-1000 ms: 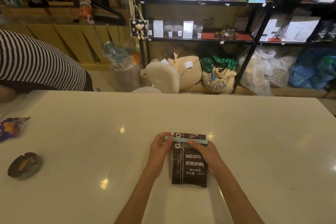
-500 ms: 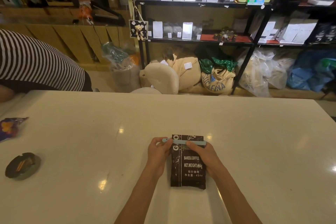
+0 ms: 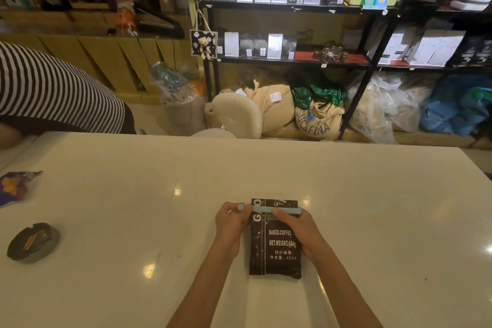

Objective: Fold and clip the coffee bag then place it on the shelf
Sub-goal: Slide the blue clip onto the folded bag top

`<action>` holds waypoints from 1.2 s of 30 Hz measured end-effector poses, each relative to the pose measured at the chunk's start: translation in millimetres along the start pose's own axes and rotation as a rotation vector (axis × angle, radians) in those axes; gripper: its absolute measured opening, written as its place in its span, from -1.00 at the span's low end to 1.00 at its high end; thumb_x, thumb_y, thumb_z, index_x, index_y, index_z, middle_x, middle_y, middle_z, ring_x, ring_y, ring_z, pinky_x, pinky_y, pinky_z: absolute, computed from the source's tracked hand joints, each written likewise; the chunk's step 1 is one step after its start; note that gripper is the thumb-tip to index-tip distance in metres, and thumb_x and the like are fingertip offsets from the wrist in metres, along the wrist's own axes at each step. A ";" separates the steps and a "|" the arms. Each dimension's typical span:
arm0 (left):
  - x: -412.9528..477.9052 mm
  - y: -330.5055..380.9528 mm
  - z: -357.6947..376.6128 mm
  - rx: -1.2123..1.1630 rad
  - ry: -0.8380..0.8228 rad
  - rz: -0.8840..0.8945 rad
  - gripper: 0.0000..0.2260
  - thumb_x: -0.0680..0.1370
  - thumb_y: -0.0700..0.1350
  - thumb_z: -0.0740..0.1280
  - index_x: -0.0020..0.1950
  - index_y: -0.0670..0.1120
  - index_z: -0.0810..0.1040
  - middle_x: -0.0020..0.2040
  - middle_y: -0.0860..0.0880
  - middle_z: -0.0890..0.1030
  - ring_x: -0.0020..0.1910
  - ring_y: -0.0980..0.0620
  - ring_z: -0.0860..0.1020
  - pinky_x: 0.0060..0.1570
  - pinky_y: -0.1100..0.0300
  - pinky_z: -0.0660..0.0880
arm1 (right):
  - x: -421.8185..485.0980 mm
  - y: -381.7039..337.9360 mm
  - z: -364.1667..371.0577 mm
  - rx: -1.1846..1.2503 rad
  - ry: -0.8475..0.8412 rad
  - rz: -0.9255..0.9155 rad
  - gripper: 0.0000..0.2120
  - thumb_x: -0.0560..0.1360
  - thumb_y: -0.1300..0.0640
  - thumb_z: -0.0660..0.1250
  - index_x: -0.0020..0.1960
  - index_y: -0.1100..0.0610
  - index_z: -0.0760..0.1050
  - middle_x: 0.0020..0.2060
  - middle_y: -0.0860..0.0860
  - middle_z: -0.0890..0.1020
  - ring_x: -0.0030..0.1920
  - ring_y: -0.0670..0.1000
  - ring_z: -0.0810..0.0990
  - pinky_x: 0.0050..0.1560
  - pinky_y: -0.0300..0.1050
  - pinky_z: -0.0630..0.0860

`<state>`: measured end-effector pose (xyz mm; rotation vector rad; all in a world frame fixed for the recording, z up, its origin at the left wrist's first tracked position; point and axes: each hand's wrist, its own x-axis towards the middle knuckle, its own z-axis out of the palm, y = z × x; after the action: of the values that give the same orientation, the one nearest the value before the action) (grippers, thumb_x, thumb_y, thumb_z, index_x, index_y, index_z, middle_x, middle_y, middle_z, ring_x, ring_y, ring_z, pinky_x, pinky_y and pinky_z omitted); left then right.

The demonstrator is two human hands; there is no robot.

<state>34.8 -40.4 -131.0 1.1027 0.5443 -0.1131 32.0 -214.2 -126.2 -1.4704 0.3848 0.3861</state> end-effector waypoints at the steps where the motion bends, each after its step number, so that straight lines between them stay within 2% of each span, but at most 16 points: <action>1: 0.1 -0.2 0.1 0.001 0.003 0.000 -0.86 0.52 -0.34 0.40 -0.03 -0.22 0.46 -0.03 -0.25 0.63 -0.15 -0.10 0.63 -0.16 0.13 0.63 | -0.2 0.1 0.0 -0.001 0.000 -0.001 -0.63 0.34 0.06 0.56 0.07 0.17 0.57 -0.12 0.16 0.75 -0.10 0.17 0.74 0.03 0.15 0.65; 7: -0.4 -1.2 1.9 0.049 0.032 0.018 -0.87 0.53 -0.31 0.40 -0.04 -0.22 0.44 0.01 -0.29 0.64 -0.13 -0.10 0.64 -0.13 0.09 0.62 | 0.9 1.2 -0.3 0.004 0.004 0.002 -0.62 0.35 0.06 0.55 0.08 0.17 0.56 -0.12 0.16 0.75 -0.10 0.17 0.74 0.01 0.13 0.65; 9: -2.1 -2.5 4.0 0.087 0.025 0.020 -0.84 0.55 -0.25 0.38 0.05 -0.24 0.44 0.05 -0.28 0.64 -0.09 -0.11 0.65 -0.14 0.11 0.60 | 2.2 1.9 -0.7 0.002 0.005 0.001 -0.60 0.35 0.04 0.55 0.10 0.18 0.56 -0.10 0.16 0.74 -0.09 0.17 0.74 0.04 0.17 0.64; 11: -7.2 -4.8 8.2 0.107 -0.036 -0.018 -0.79 0.57 -0.17 0.35 0.15 -0.20 0.43 0.05 -0.25 0.64 -0.07 -0.13 0.67 -0.14 0.07 0.62 | 2.8 3.1 0.7 0.005 0.016 -0.011 -0.60 0.36 0.03 0.54 0.11 0.18 0.56 -0.09 0.17 0.74 -0.09 0.17 0.74 0.05 0.18 0.64; 14: -15.5 -13.2 15.9 0.170 -0.151 -0.065 -0.71 0.53 -0.05 0.41 0.18 -0.10 0.46 0.04 -0.18 0.67 -0.07 -0.14 0.70 -0.09 -0.05 0.66 | 0.9 3.8 5.6 0.013 0.056 -0.080 -0.64 0.41 0.03 0.49 0.11 0.19 0.55 -0.10 0.18 0.73 -0.11 0.15 0.73 -0.05 0.08 0.67; 19: -18.4 -17.3 20.5 0.222 -0.031 0.096 -0.79 0.54 -0.09 0.40 0.12 -0.10 0.49 0.01 -0.15 0.69 -0.10 -0.07 0.71 -0.21 0.10 0.66 | -10.4 6.0 12.1 0.040 0.069 -0.115 -0.65 0.50 -0.09 0.39 0.18 0.04 0.43 -0.03 0.10 0.69 -0.07 0.08 0.73 -0.12 -0.03 0.67; 23: -20.2 -14.3 20.7 0.202 0.041 0.149 -0.79 0.57 -0.12 0.37 0.15 -0.14 0.47 -0.02 -0.14 0.69 -0.16 -0.02 0.71 -0.32 0.19 0.62 | -20.2 20.5 20.9 -0.211 0.152 -0.226 -0.68 0.54 -0.14 0.28 0.17 0.05 0.47 -0.07 -0.01 0.68 -0.09 -0.06 0.70 -0.12 -0.19 0.62; 25: -20.8 -13.9 21.6 0.231 0.044 0.147 -0.79 0.58 -0.09 0.35 0.17 -0.13 0.45 -0.01 -0.14 0.69 -0.15 -0.02 0.71 -0.31 0.18 0.62 | -18.4 27.1 23.6 -0.266 0.250 -0.277 -0.75 0.58 -0.11 0.23 0.09 0.04 0.50 -0.12 -0.03 0.68 -0.10 -0.06 0.69 -0.14 -0.18 0.61; 27: -22.2 -16.8 21.2 0.238 -0.001 0.116 -0.77 0.60 -0.04 0.31 0.21 -0.08 0.41 0.02 -0.10 0.67 -0.10 -0.04 0.71 -0.25 0.15 0.64 | -13.5 30.5 24.0 -0.314 0.336 -0.307 -0.80 0.59 -0.11 0.20 0.02 -0.01 0.51 -0.17 -0.04 0.67 -0.14 -0.08 0.68 -0.11 -0.07 0.64; 29: -24.0 -19.4 21.0 0.281 -0.099 0.086 -0.75 0.59 0.00 0.31 0.22 0.01 0.36 0.08 -0.07 0.64 -0.03 -0.02 0.69 -0.14 0.10 0.65 | -10.7 29.2 25.9 -0.331 0.440 -0.323 -0.78 0.60 -0.11 0.18 -0.03 -0.02 0.52 -0.20 -0.06 0.67 -0.18 -0.09 0.67 -0.12 -0.01 0.64; 31: -24.4 -25.4 20.9 0.372 -0.155 0.118 -0.72 0.54 0.03 0.38 0.18 0.03 0.40 0.12 -0.07 0.64 0.02 0.03 0.67 0.01 0.05 0.64 | -12.5 25.3 27.8 -0.341 0.532 -0.338 -0.74 0.61 -0.10 0.16 -0.07 0.01 0.54 -0.24 -0.07 0.66 -0.20 -0.07 0.65 -0.21 -0.07 0.60; 33: -25.5 -29.2 22.7 0.448 -0.127 0.194 -0.73 0.52 0.06 0.40 0.14 0.02 0.44 0.08 -0.04 0.66 0.00 0.08 0.67 0.04 0.03 0.63 | -15.2 19.8 28.6 -0.301 0.550 -0.352 -0.71 0.62 -0.06 0.15 -0.09 0.06 0.56 -0.27 -0.06 0.65 -0.22 -0.05 0.66 -0.30 -0.18 0.52; 36: -23.8 -24.3 25.2 0.600 -0.034 0.303 -0.79 0.58 0.07 0.31 0.11 -0.02 0.44 -0.04 0.04 0.66 -0.10 0.16 0.65 -0.10 0.20 0.62 | -16.8 17.9 29.5 -0.158 0.452 -0.311 -0.75 0.62 -0.04 0.17 -0.05 0.04 0.56 -0.22 -0.01 0.69 -0.19 -0.02 0.68 -0.24 -0.19 0.56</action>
<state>14.8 -77.7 -131.1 1.7521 0.3090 -0.0292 9.2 -183.9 -132.1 -1.7413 0.4817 -0.1746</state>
